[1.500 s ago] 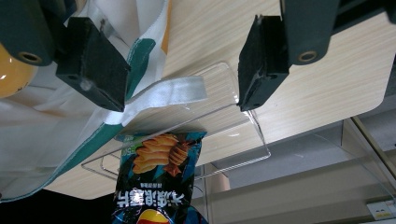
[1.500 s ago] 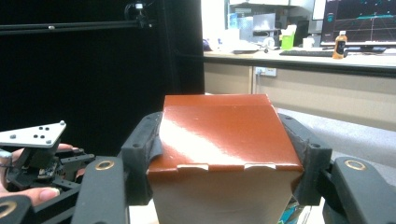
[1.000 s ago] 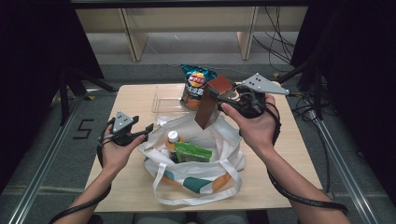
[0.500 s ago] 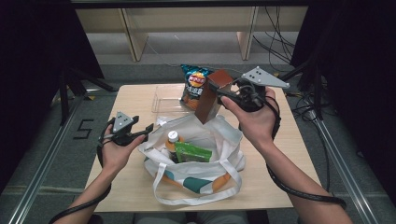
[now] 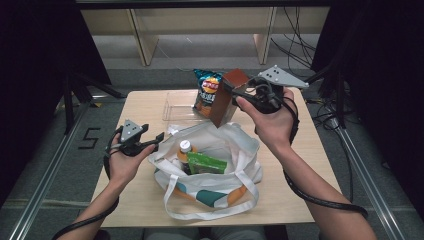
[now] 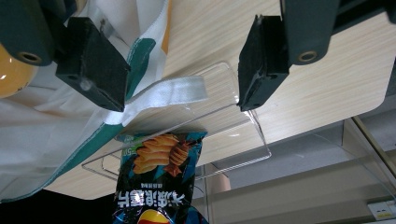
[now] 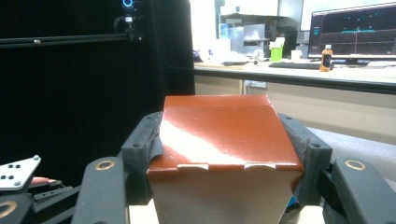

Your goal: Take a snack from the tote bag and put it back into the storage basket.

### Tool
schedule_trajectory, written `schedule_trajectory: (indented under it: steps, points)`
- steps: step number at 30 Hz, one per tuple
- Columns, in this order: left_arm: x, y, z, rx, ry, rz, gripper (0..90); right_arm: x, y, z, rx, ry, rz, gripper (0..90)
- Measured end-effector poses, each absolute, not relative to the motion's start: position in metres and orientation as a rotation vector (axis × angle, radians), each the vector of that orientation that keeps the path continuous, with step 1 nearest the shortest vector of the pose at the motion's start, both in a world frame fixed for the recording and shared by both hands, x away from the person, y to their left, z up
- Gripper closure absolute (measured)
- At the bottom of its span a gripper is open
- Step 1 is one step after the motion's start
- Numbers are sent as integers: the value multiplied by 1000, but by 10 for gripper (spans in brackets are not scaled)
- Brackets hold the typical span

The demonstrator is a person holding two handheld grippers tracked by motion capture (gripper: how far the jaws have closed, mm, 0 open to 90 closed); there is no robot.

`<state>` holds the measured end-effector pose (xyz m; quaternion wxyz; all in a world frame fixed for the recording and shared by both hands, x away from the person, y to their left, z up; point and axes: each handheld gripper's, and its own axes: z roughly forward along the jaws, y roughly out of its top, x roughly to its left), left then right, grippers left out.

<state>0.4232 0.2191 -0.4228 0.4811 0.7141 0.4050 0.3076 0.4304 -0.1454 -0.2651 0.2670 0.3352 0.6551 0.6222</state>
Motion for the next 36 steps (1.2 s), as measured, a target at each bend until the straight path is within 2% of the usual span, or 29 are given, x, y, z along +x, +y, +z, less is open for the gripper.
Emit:
schedule_trajectory:
  steps: [36]
  points:
    - [424,219,-423,1737,984,749,327,460,-144,-259,957,1740,1637,395]
